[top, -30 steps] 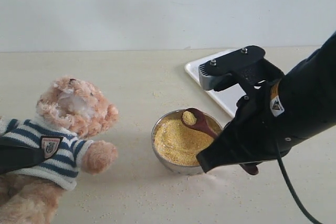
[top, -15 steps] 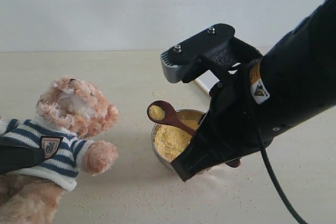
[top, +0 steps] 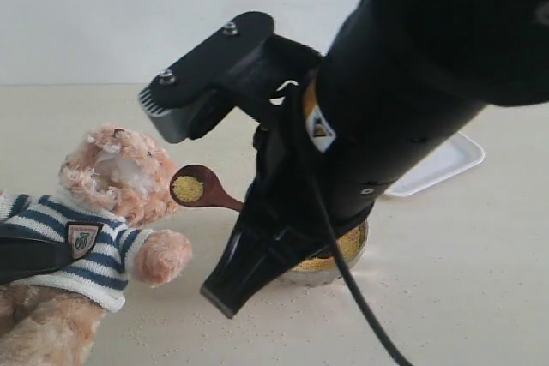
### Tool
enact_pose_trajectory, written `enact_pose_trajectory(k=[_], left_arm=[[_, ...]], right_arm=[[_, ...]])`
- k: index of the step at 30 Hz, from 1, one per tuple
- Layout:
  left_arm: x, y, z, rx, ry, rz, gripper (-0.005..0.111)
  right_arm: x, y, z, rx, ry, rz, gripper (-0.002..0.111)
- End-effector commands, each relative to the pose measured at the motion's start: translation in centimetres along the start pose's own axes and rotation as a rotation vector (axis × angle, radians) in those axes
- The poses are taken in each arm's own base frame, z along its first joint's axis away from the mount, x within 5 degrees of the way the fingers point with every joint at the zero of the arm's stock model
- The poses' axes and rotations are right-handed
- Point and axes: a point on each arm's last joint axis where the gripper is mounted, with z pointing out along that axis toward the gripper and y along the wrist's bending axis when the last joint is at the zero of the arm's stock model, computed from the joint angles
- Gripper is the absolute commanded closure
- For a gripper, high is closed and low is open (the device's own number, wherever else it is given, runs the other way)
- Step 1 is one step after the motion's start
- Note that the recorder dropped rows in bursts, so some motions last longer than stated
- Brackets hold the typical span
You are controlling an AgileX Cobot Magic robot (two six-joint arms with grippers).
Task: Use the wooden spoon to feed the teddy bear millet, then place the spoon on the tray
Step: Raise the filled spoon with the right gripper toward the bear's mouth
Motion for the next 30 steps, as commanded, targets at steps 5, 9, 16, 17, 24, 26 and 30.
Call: enact_pose_trajectory(k=[5,9,16,17,24,26,30], left_arm=[[-0.2,-0.2,0.0,0.019,-0.019,-0.003,0.102],[-0.2,-0.2,0.0,0.019,-0.019,0.001,0.102],[-0.2,-0.2,0.0,0.019,-0.019,0.001,0.102],[-0.2,-0.2,0.0,0.019,-0.019,0.001,0.102],[-0.2,-0.2,0.0,0.019,-0.019,0.001,0.102],[-0.2,-0.2,0.0,0.019,-0.019,0.001,0.102],[-0.2,-0.2,0.0,0.019,-0.019,0.001,0.102]], right_arm=[[-2.6,1.7,0.3,-0.005,-0.016,-0.070,0.108],[-3.3,2.0,0.1,-0.010,-0.043,-0.078,0.108],[-4.0,1.9,-0.1,0.008,-0.119,-0.101,0.108],[-4.1,1.9,-0.1,0.008,-0.128,-0.103,0.108],[-4.5,1.9,0.1,0.016,-0.160,-0.115,0.108],[-4.6,1.8,0.5,0.025,-0.149,-0.120,0.108],[-5.1,2.0,1.7,0.041,-0.117,-0.135,0.108]])
